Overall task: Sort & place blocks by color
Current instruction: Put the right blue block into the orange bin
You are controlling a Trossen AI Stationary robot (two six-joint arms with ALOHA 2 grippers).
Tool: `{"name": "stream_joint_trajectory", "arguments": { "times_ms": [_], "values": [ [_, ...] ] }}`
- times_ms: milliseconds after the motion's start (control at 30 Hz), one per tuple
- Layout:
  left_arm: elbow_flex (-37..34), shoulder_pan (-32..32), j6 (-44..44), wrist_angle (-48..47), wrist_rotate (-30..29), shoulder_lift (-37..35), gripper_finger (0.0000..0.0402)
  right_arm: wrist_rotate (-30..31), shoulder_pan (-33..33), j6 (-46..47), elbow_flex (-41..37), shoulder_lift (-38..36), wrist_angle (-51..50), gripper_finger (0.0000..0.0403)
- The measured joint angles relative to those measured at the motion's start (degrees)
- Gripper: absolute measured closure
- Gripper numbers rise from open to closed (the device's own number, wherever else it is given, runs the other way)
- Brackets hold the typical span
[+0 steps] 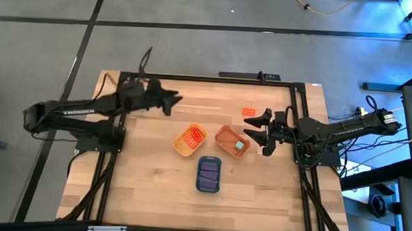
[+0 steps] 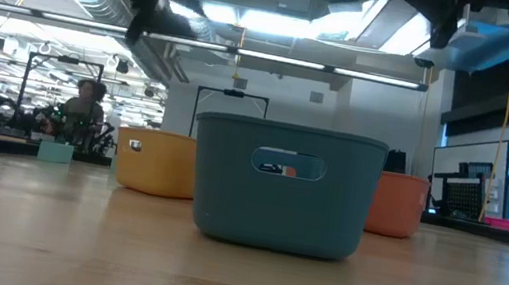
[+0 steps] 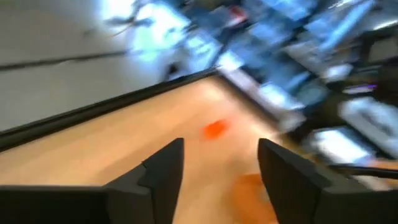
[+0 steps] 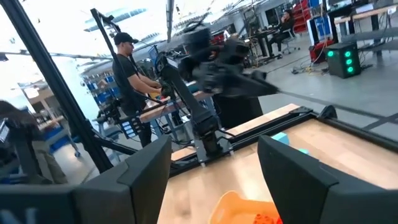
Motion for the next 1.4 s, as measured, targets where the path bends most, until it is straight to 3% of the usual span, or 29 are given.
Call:
{"name": "stream_joint_trajectory", "arguments": {
  "times_ms": [200, 367, 533, 733, 1400],
  "values": [
    [4.2, 12.8, 0.1, -16.2, 0.5, 8.2, 0.0149, 0.0, 0.0, 1.5, 0.0, 0.0, 0.0, 0.0160],
    [4.1, 16.3, -6.5, -25.7, -2.7, 16.4, 0.0133, -0.1, 0.0, 4.2, 0.0, 0.0, 0.0, 0.0159],
    [4.1, 16.1, -10.0, -23.7, -4.5, 23.0, 0.0136, -0.1, 0.0, 4.2, 0.0, 0.0, 0.0, 0.0159],
    [4.1, 15.8, -12.4, -23.1, -12.1, 26.6, 0.0136, -0.1, 0.0, 4.2, 0.0, 0.0, 0.0, 0.0159],
    [4.1, 12.2, -25.4, -21.8, -12.4, 37.2, 0.0139, -0.1, 0.0, 2.7, 0.0, 0.0, -0.1, 0.0159]
  ]
}}
